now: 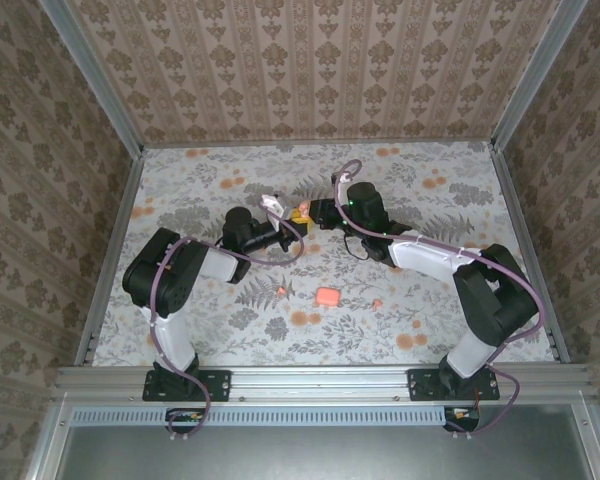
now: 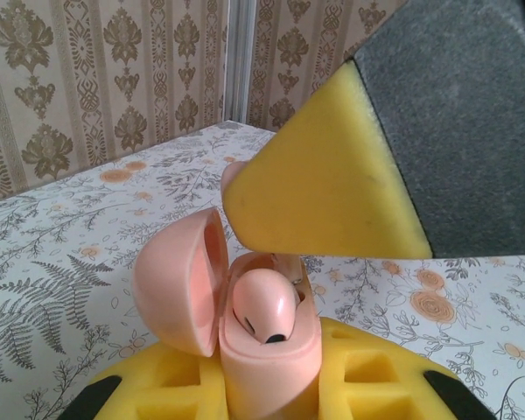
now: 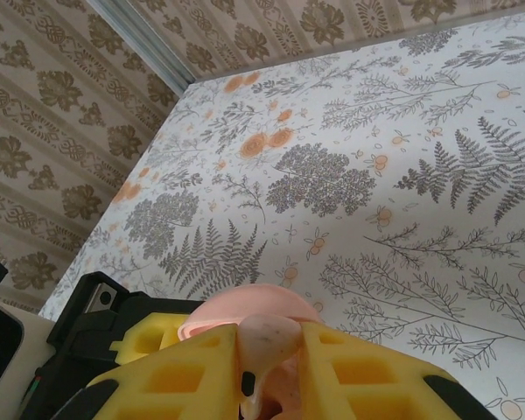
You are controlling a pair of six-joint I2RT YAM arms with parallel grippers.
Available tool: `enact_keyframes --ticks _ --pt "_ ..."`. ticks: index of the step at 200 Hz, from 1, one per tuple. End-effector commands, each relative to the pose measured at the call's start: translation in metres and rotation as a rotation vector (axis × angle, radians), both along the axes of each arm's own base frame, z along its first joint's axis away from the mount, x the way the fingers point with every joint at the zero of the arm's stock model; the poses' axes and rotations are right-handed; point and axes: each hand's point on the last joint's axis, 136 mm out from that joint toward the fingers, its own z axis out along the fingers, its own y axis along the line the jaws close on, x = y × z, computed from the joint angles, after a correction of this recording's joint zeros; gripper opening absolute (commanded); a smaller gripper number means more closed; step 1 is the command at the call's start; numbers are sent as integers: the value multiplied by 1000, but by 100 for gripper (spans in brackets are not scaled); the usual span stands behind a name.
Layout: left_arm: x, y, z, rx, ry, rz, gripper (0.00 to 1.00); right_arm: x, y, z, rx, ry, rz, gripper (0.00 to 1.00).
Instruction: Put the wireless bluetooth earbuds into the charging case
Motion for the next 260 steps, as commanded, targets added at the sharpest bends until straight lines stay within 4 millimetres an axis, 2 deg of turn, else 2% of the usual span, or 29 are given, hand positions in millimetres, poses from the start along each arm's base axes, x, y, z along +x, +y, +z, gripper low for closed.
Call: enact_keyframes --ticks 1,71,158,226,260 --pt "2 0 13 -41 -24 -8 12 0 6 -3 -53 -13 12 23" --pt "3 0 19 -49 -34 -2 13 -6 7 -5 -89 -13 31 23" --pt "2 0 24 -54 -44 -7 12 -7 8 4 -61 -20 27 25" --pt "-7 -1 24 -70 -16 -48 13 -5 -2 34 -8 -101 15 24" --pt "-12 -3 29 -87 4 -79 12 -5 -6 39 1 -128 19 24"
